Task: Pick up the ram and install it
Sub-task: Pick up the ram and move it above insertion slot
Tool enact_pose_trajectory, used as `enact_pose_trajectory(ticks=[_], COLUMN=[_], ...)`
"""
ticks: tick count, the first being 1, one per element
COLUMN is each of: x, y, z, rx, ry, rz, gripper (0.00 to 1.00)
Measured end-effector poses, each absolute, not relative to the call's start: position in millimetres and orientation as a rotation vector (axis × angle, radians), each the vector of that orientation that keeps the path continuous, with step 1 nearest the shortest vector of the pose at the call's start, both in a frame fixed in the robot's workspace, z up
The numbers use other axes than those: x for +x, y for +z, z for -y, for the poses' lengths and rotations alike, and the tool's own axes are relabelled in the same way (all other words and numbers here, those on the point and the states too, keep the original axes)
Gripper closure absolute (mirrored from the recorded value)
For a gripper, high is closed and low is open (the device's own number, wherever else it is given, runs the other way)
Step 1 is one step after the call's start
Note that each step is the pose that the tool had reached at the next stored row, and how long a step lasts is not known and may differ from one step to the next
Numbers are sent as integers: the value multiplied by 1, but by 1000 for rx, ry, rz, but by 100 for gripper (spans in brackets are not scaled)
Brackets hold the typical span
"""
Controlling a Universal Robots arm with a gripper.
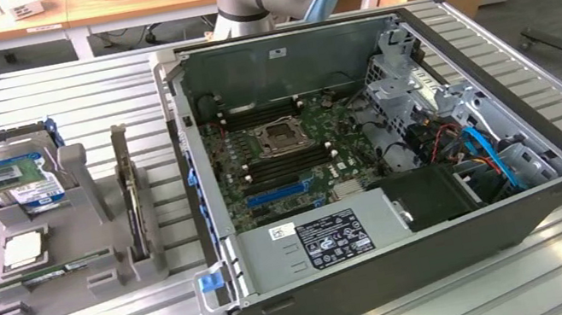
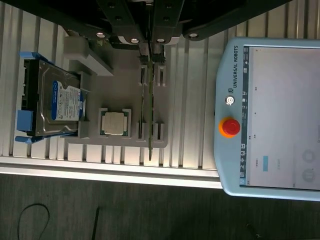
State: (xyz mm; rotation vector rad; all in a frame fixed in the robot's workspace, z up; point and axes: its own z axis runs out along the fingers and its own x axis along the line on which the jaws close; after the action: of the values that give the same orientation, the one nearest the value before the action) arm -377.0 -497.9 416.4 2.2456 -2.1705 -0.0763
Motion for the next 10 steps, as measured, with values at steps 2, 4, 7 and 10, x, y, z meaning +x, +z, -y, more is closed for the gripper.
enact_pose_trajectory(ticks=[2, 4, 7, 10], x=[-376, -374, -370, -365], y=[417, 416, 416, 416], z=[498, 498, 498, 498], rx=[2247, 2248, 2249, 2250], ry=[-76, -76, -76, -76], rz=[2169, 2168, 2167, 2166], gripper=[89, 89, 89, 89])
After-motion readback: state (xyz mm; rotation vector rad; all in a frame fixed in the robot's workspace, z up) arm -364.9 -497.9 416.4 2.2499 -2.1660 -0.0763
